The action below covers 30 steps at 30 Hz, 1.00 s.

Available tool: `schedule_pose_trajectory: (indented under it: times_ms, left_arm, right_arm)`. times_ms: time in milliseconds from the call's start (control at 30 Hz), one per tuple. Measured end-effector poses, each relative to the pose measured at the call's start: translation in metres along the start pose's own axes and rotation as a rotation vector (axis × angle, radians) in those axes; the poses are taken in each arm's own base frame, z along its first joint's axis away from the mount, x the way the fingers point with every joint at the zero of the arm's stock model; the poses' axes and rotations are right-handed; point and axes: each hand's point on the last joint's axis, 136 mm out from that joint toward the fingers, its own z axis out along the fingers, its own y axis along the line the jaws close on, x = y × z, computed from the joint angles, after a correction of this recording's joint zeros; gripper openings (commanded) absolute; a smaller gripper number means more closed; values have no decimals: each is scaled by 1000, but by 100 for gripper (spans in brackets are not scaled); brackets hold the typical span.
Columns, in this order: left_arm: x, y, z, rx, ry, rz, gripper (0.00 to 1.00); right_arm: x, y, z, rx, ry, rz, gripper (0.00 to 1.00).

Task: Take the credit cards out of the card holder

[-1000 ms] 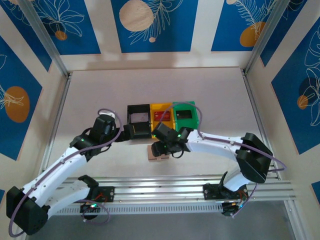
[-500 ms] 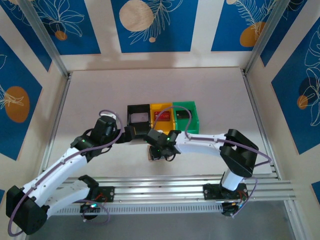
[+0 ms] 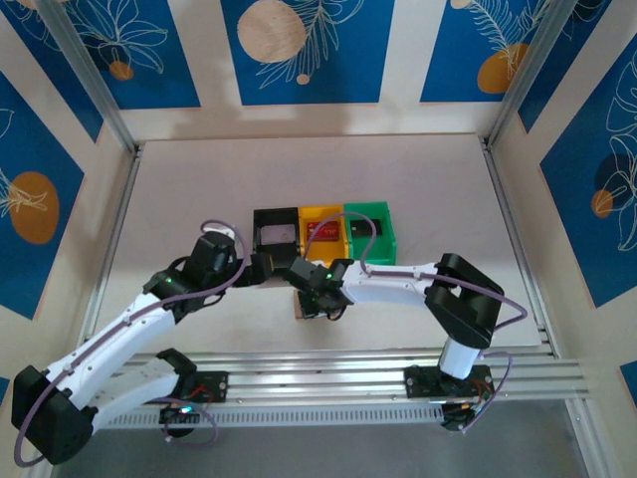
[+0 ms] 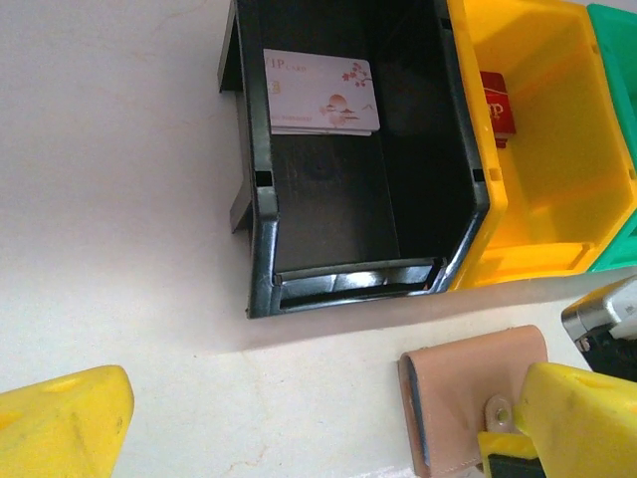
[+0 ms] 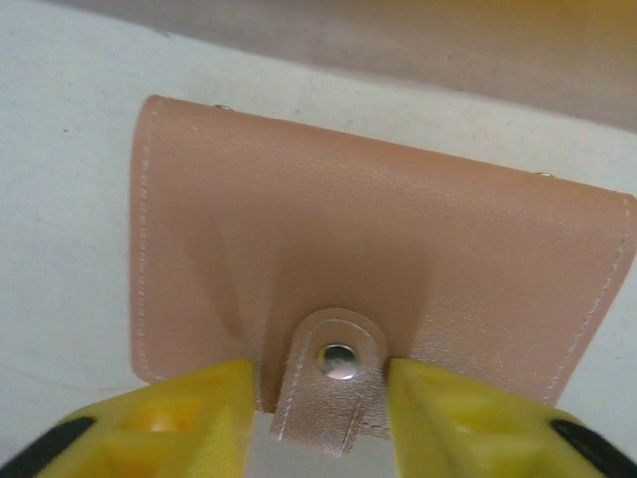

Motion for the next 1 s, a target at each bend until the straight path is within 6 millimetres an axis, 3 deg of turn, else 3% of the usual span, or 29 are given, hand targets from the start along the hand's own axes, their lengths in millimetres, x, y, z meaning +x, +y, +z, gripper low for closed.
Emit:
schedule_pose_trajectory:
  times_ms: [400, 800, 1000]
  left_arm:
    - [8, -8, 3, 14, 25, 17, 100]
    - [28, -25, 14, 43, 80, 38, 100]
    - [35, -31, 19, 46, 99, 43, 100]
  right_arm:
    - [-14, -5, 3, -30, 3, -15, 15]
    - [-22, 3, 5, -43, -16, -186, 0]
    - [-23, 9, 5, -57, -35, -274, 0]
